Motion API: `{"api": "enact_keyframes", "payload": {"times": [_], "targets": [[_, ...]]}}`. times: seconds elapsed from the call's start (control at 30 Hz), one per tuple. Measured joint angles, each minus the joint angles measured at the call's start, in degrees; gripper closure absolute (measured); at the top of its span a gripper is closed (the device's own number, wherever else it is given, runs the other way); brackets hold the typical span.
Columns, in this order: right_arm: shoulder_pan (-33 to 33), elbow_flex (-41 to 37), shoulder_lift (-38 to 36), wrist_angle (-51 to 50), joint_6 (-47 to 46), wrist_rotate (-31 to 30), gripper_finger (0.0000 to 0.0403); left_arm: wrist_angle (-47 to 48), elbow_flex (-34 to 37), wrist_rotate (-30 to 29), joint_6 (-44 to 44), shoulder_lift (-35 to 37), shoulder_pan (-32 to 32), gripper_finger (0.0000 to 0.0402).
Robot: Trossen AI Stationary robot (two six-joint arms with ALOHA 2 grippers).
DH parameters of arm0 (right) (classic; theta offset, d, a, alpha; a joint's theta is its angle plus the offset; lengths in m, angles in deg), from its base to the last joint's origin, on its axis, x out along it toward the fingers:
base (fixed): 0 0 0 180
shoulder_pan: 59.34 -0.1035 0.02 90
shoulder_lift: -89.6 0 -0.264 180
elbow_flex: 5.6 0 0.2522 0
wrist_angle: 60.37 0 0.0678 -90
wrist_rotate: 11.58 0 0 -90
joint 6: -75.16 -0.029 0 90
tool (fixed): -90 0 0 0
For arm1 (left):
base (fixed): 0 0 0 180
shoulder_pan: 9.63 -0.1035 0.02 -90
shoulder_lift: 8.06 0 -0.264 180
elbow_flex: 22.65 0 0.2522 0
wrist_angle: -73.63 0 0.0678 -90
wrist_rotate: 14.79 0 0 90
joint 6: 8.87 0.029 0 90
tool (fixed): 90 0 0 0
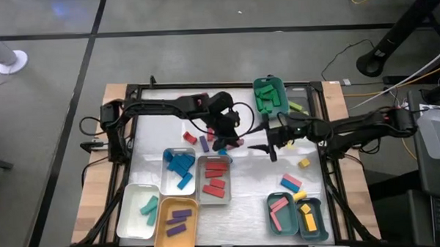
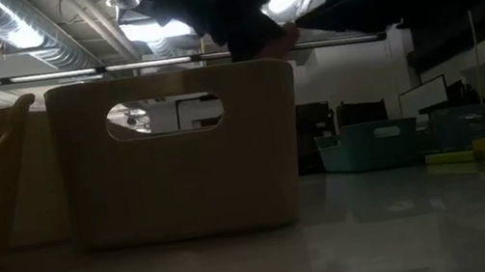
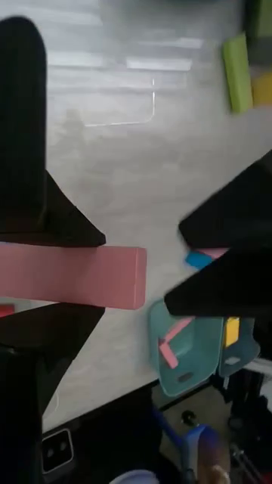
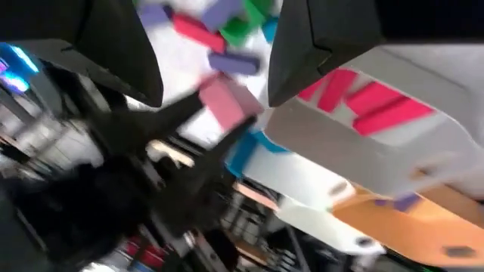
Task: Sort blocks
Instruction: Put the pink block into the bottom green bin
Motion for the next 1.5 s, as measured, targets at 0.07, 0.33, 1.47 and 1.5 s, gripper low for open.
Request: {"api": "enact_keyframes", "payload": {"times": [0.07, 0.33, 1.47, 1.5], "targets": [[0.0, 1.1, 1.1, -0.1, 0.4, 4.4, 0.0165, 0.0, 0.0, 0.0, 0.0, 0.0, 0.7, 0.0314], [0.0, 5.5, 6.4, -0.2, 0.5, 11.1, 0.0165, -0.4, 0.0, -0.1, 0.0, 0.0, 2.1, 0.0314], [-0.1, 8.3, 12.5, -3.2, 5.6, 9.3, 0.0312, -0.9, 0.1, -0.2, -13.8, -0.1, 4.0, 0.0314], [-0.1, 8.3, 12.5, -3.2, 5.8, 9.3, 0.0318, -0.9, 0.1, 0.0, -14.3, -0.1, 4.0, 0.0314]]}}
